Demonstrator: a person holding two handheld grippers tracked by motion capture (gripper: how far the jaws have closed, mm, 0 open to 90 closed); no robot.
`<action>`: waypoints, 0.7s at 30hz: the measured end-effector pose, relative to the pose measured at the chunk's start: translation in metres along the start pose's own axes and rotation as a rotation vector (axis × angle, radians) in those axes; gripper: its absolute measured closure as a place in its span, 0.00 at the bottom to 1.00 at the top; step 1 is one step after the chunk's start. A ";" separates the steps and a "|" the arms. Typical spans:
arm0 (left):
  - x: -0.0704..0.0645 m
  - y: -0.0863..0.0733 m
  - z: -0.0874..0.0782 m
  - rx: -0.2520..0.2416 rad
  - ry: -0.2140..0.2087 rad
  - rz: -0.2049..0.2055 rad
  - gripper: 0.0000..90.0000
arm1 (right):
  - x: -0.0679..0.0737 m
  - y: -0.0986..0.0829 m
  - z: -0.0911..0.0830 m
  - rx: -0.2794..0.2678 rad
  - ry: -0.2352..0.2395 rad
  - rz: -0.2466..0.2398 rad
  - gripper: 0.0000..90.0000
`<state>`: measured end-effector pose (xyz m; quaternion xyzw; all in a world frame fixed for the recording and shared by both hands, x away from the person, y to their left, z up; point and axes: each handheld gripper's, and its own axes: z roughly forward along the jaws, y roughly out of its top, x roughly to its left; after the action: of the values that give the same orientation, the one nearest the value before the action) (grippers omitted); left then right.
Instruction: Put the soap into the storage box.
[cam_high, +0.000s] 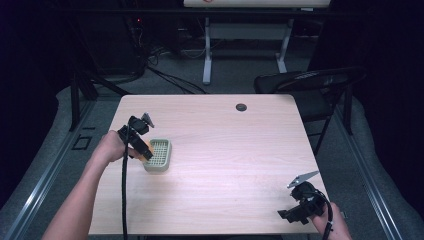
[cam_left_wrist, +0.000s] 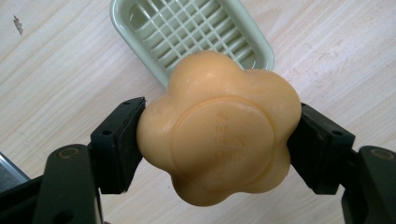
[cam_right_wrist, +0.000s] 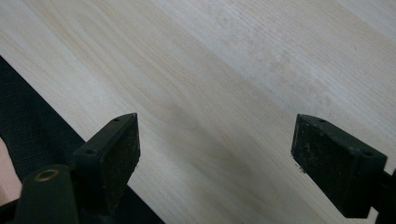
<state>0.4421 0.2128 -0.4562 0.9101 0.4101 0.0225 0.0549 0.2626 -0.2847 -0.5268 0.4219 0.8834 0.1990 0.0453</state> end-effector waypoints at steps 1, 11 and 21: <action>0.001 0.002 0.000 0.001 -0.004 0.004 0.30 | 0.000 0.000 0.000 -0.002 0.005 0.003 0.17; 0.003 0.015 0.009 0.017 0.006 0.002 0.30 | 0.001 0.000 0.001 0.000 0.000 0.002 0.17; 0.005 0.027 0.025 0.027 0.001 -0.004 0.30 | 0.002 0.000 0.001 -0.001 0.006 0.000 0.17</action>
<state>0.4677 0.1966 -0.4776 0.9100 0.4121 0.0174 0.0425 0.2618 -0.2833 -0.5271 0.4211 0.8835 0.2007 0.0430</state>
